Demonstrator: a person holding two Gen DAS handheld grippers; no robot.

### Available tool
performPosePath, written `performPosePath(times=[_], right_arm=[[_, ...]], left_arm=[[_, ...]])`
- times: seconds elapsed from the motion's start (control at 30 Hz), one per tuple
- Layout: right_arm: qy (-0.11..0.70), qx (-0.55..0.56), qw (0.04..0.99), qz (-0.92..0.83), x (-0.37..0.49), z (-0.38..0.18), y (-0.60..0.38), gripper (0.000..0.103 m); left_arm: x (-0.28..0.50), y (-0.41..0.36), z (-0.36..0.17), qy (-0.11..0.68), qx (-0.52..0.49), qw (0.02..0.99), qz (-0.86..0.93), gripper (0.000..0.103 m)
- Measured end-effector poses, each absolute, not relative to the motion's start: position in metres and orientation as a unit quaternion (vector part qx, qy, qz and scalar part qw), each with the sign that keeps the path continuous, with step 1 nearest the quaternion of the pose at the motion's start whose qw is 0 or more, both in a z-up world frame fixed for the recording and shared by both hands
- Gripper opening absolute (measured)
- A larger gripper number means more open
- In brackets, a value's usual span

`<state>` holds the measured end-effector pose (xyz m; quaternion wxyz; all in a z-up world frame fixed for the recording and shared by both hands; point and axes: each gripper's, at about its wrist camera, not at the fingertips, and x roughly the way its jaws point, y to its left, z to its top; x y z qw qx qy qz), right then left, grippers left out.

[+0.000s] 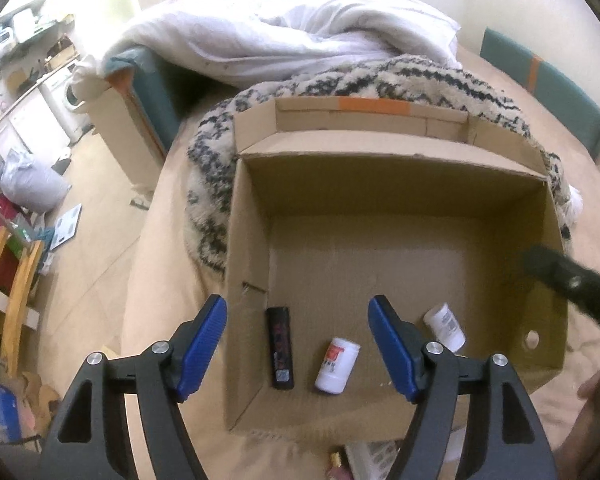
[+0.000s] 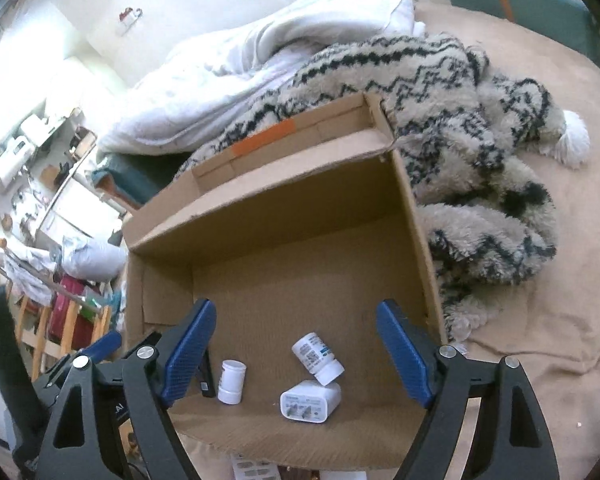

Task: Organize rigid objects
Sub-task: 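Withdraw both tools from the box toward the remote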

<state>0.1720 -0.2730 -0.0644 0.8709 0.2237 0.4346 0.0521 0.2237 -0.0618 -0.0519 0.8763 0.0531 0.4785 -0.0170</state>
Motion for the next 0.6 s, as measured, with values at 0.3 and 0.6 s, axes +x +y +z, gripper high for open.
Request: performPosePath(times=[0.3,0.6], right_arm=[[0.428,0.202,0.879,0.056,0.145,-0.048,-0.268,0.103],[0.416,0.229,0.878,0.059,0.105,-0.044,-0.272,0.103]], left_arm=[[0.191,-0.050,-0.037,0.472,0.036,0.880,-0.028,0.071],[0.155,-0.030,-0.028,0.476,0.015,0.879,-0.034,0.071]])
